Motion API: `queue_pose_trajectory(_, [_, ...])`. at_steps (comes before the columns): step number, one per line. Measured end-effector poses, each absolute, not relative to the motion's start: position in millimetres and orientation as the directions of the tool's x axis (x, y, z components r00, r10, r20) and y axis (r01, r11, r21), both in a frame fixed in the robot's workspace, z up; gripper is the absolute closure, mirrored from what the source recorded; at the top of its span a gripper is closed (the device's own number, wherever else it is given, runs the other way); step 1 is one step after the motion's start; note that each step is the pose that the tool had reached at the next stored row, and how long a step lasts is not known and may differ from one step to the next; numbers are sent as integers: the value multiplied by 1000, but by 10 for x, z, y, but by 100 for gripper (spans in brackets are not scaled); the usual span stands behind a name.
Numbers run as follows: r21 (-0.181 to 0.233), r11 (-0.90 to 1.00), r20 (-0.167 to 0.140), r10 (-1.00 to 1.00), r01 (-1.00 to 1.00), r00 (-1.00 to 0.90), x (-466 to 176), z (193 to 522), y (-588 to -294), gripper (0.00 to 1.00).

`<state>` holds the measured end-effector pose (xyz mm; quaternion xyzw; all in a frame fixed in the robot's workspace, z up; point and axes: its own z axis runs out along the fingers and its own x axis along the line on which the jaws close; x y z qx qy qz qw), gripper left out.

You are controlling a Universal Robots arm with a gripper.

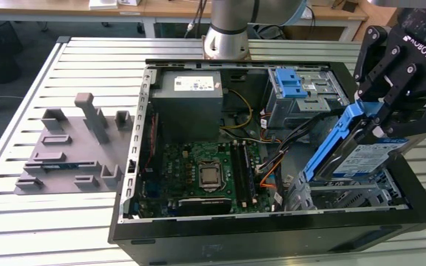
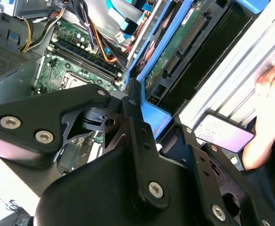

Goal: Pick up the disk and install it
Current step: 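Insert the disk into the insertion slot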

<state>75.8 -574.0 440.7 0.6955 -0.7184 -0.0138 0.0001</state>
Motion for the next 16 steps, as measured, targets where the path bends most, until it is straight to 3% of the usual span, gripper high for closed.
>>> queue_pose_trajectory(16, [20,21,-19,-1000,-1000,-22,758,4316,-5747,64])
